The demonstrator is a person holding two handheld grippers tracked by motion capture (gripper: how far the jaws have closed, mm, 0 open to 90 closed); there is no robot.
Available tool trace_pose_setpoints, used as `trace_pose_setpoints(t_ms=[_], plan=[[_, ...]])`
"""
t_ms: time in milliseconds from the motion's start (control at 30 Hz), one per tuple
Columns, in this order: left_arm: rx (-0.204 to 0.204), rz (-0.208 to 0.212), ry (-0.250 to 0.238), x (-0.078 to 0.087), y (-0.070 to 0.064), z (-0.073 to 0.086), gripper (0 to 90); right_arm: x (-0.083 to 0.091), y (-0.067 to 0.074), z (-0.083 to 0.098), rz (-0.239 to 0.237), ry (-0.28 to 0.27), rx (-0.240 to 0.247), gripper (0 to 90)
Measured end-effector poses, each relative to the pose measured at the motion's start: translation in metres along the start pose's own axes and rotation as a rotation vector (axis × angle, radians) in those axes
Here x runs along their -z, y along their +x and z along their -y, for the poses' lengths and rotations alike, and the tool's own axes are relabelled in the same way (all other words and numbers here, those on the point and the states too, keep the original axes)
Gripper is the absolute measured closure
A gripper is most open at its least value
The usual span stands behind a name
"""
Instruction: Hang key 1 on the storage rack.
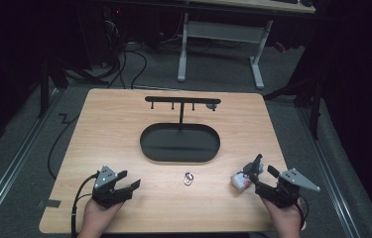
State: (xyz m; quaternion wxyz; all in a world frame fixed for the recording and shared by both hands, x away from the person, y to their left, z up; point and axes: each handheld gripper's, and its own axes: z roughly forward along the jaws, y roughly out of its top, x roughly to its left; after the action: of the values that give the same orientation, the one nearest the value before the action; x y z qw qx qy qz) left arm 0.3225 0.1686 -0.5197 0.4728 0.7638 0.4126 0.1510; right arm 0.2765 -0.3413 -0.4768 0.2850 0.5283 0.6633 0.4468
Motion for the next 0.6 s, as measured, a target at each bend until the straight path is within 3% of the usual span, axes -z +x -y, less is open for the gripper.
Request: trace_pose_setpoints(t_ms=[533,600], plan=[[0.005,-0.003,-0.011,0.002,0.004,0.001,35.7,0.006,-0.01,0.009,0.028,0.022,-0.008,28.9],[0.004,-0.003,-0.012,0.003,0.004,0.0,35.7,0.01,-0.018,0.012,0.029,0.031,-0.028,38.1]])
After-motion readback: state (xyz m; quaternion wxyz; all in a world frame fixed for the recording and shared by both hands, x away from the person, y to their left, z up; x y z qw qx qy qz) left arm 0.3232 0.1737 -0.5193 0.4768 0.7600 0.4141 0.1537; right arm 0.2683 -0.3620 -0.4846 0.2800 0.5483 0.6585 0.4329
